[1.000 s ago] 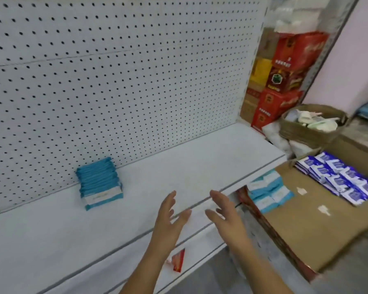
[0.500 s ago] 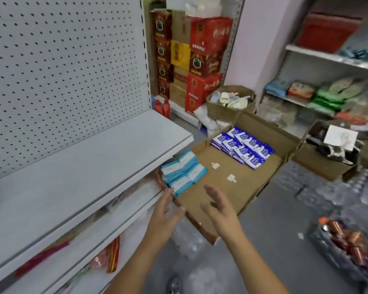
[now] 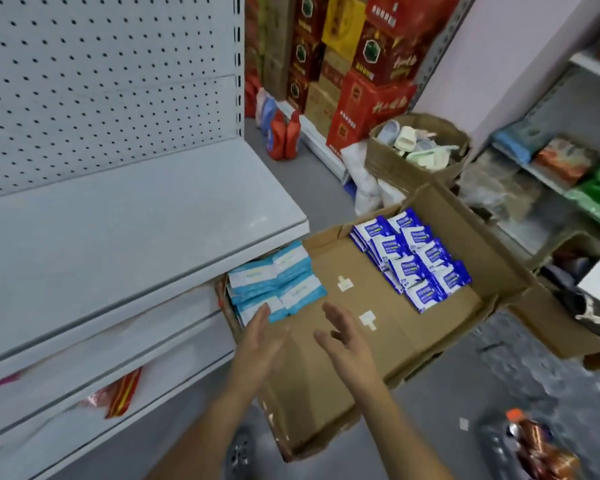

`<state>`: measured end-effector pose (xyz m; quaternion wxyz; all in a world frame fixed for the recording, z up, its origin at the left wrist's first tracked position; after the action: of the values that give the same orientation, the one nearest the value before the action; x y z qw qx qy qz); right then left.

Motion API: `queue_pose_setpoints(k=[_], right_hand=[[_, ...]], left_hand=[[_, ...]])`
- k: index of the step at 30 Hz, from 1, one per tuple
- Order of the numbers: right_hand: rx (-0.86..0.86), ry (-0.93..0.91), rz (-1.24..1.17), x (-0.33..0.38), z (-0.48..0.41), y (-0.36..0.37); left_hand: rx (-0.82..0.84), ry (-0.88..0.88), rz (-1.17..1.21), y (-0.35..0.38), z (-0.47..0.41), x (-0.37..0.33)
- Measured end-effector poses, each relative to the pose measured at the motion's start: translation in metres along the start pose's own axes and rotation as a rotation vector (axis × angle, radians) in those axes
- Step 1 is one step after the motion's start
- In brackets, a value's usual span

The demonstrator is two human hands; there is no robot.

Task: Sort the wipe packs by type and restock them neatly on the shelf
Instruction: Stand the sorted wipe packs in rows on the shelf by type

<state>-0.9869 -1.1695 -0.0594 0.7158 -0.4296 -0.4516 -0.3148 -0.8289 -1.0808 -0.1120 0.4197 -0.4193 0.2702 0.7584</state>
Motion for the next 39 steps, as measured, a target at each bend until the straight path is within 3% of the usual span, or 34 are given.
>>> queue_pose_setpoints(k=[5,12,21,25,28,33,39], right_hand=[[0.122,0.087,0.050,-0.040,-0.050,-0.002],[0.344,0.132,0.164,-0.107,-0.150,0.004],[0.290,0.093,0.475,-0.161,-0.264,0.043],[0.326,0.078,0.517,-0.176,-0.275,0.058],[0.328,0.064,0.552,-0.180,-0.278,0.054],[0.317,0.215,0.493,-0.195,-0.265,0.024],[0.303,0.272,0.381,-0.177,-0.236,-0.001]], left_hand=[[-0.191,-0.049,0.064,0.003,-0.038,0.017],[-0.551,-0.044,-0.028,0.000,-0.081,0.040],[-0.967,-0.332,-0.332,-0.015,-0.129,0.086],[-0.954,-0.471,-0.511,-0.010,-0.139,0.103],[-0.968,-0.460,-0.282,-0.014,-0.141,0.115],[-1.003,-0.442,0.007,-0.005,-0.114,0.116],[-0.895,-0.312,0.204,0.003,-0.072,0.104]])
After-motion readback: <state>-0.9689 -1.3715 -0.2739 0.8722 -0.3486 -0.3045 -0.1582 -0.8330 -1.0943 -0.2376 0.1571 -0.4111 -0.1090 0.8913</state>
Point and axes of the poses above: each hand's wrist, its own z-axis away from the middle knuckle, its own y-axis out of the palm, x = y × z, the point moved 9 cm from there along -z, towards the middle knuckle, and after that the axes turned 3 degrees about -y, right-handed, at the moved point
